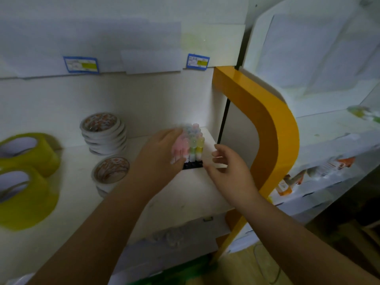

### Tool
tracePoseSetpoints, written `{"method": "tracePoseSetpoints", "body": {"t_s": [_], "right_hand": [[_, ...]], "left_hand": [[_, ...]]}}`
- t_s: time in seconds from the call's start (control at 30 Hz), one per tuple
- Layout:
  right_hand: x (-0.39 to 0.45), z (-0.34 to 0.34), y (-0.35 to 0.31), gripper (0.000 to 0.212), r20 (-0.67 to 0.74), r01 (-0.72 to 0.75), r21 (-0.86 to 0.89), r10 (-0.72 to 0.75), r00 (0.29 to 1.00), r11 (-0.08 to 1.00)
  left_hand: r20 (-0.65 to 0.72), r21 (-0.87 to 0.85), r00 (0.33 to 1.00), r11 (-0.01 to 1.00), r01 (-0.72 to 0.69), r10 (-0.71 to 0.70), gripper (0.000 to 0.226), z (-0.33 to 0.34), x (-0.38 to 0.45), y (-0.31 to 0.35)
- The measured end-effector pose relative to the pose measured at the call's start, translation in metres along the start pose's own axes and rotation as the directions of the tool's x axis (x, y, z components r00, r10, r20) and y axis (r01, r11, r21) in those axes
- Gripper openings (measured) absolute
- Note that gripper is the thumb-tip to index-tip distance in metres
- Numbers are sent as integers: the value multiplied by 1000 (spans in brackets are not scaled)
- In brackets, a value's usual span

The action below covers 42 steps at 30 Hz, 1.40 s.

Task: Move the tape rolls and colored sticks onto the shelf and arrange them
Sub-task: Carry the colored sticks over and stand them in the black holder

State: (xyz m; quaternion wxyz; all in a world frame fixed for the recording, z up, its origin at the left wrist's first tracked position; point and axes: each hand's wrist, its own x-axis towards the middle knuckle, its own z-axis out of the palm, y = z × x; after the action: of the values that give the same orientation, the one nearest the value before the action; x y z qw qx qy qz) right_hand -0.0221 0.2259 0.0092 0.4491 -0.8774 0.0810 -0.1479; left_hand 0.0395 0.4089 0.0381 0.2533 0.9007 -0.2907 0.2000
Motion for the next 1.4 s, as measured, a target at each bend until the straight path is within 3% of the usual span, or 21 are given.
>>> {"method": "tracePoseSetpoints", "body": {"t_s": [0.17,0.27,0.4,0.47,0.7,0.87,1.07,1.4], "right_hand": [[-32,-46,-13,61,141,283,-199,-258,956,938],[-41,-79,-14,55,147,328,-175,-305,941,928],[-61,-132,0,35,-13,287,-5,-287,958,958],[-69,-163,20,34,-63,271,-46,-274,960,961],[-90,-264,107,43,-38,231,-330,-257,966,916],[-113,-331,151,39,-35,201,-337,-226,974,920],[-131,-391,184,40,-55,163,-319,-190,980,934],[-117,-466,242,45,-127,28,-418,-89,988,908]], "left_hand": [[40,16,995,996,86,-87,64,-11,-15,25],[42,14,993,994,112,-113,70,-16,-15,56],[30,2,998,998,64,-64,71,-11,-12,110],[28,4,998,999,53,-53,68,-3,-10,140],[7,-69,1000,998,8,-7,55,41,-6,253],[1,-80,1000,997,19,-19,57,83,-2,333],[103,-64,995,998,13,-6,59,127,10,397],[178,-160,974,981,-110,138,57,217,62,468]]}}
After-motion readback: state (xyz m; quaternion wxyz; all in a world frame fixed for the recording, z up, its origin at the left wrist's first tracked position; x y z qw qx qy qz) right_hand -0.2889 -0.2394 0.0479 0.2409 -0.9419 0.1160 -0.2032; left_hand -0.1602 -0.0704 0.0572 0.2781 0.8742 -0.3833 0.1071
